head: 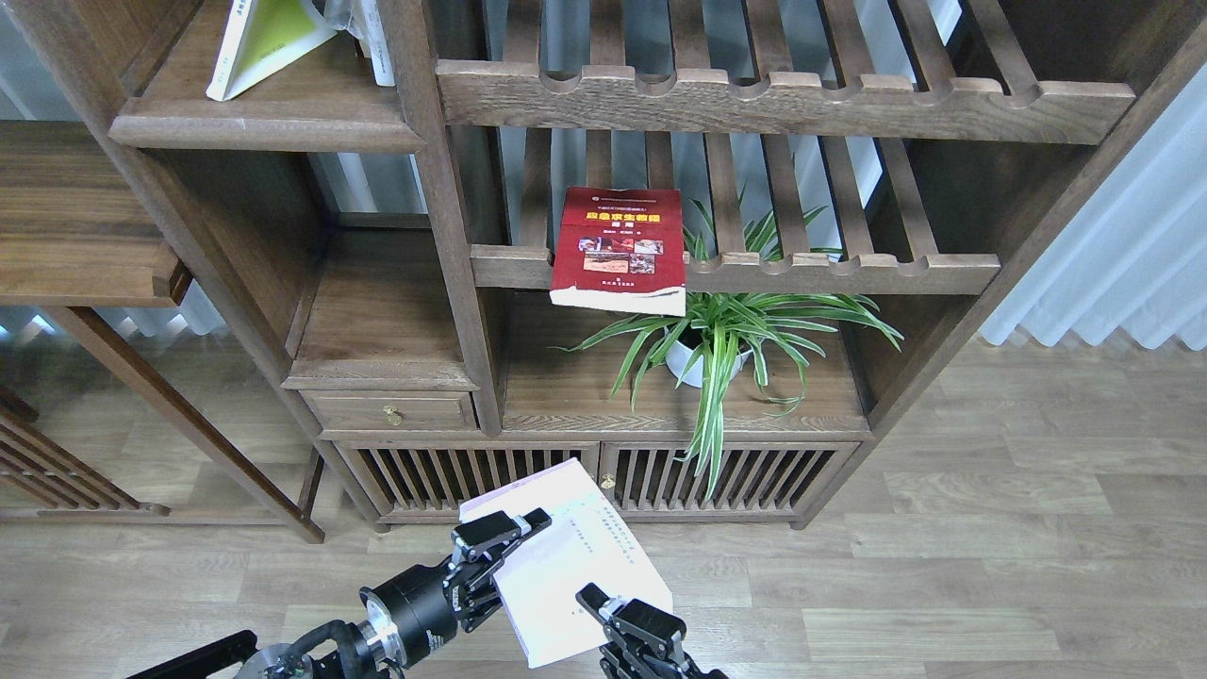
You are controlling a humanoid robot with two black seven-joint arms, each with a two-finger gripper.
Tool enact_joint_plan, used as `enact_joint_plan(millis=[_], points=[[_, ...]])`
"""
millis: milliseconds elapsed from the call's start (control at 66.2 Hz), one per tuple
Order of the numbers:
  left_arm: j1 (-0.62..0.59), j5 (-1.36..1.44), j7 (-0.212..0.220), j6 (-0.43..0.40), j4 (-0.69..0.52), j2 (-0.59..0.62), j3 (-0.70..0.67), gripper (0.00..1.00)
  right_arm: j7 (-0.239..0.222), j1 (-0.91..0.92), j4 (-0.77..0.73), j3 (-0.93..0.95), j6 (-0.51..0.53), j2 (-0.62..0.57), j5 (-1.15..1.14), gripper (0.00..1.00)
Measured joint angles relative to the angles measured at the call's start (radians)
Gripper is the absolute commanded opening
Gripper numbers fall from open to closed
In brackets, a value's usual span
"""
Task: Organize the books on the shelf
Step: 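Grasp the white book with the left gripper and open the right, then raise the white book with the left gripper toward the upper shelf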
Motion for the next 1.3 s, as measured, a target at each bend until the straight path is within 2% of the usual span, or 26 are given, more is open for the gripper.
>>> enact_joint_plan(millis=[15, 30, 45, 302, 468, 574, 679, 800, 815, 906, 1072, 1299], points=[[-0.001, 0.0, 0.0, 0.0, -0.001, 0.001, 0.0, 0.01, 0.0, 0.0, 0.0, 0.0, 0.0, 0.0, -0.001, 0.83], [-0.001, 0.001, 0.0, 0.0, -0.002, 0.002, 0.0, 0.01, 0.0, 0.001, 0.0, 0.0, 0.0, 0.0, -0.001, 0.95], [-0.001, 0.002, 0.0, 0.0, -0.004, 0.004, 0.001, 0.01, 0.0, 0.003, 0.0, -0.001, 0.0, 0.0, -0.004, 1.0], [-0.009, 0.046, 0.0, 0.0, -0.045, 0.078, -0.018, 0.0, 0.015, 0.06, -0.019, 0.021, 0.0, -0.038, -0.055, 1.0], [-0.039, 0.103, -0.001, 0.0, -0.065, 0.185, -0.061, 0.01, 0.015, 0.076, -0.023, 0.036, 0.0, -0.086, -0.056, 1.0], [-0.082, 0.129, -0.001, 0.0, -0.13, 0.316, -0.072, 0.01, 0.015, 0.081, -0.023, 0.073, 0.0, -0.1, -0.057, 1.0], [-0.141, 0.133, 0.003, 0.0, -0.278, 0.501, -0.079, 0.01, 0.01, 0.087, -0.024, 0.121, 0.0, -0.104, -0.061, 1.0], [-0.187, 0.132, 0.004, 0.0, -0.384, 0.673, -0.112, 0.01, 0.008, 0.099, -0.024, 0.14, 0.0, -0.106, -0.062, 1.0], [-0.204, 0.132, 0.004, 0.0, -0.401, 0.745, -0.13, 0.01, 0.008, 0.101, -0.024, 0.142, 0.0, -0.106, -0.062, 1.0], [-0.246, 0.131, 0.003, 0.0, -0.411, 0.845, -0.145, 0.01, 0.007, 0.102, -0.024, 0.143, 0.0, -0.106, -0.063, 1.0], [-0.435, 0.099, -0.016, 0.0, -0.411, 1.054, -0.161, 0.02, 0.007, 0.102, -0.024, 0.143, 0.0, -0.101, -0.064, 1.0], [-0.647, 0.036, -0.008, 0.0, -0.385, 1.182, -0.155, 0.02, 0.007, 0.102, -0.023, 0.144, 0.0, -0.098, -0.064, 1.0]])
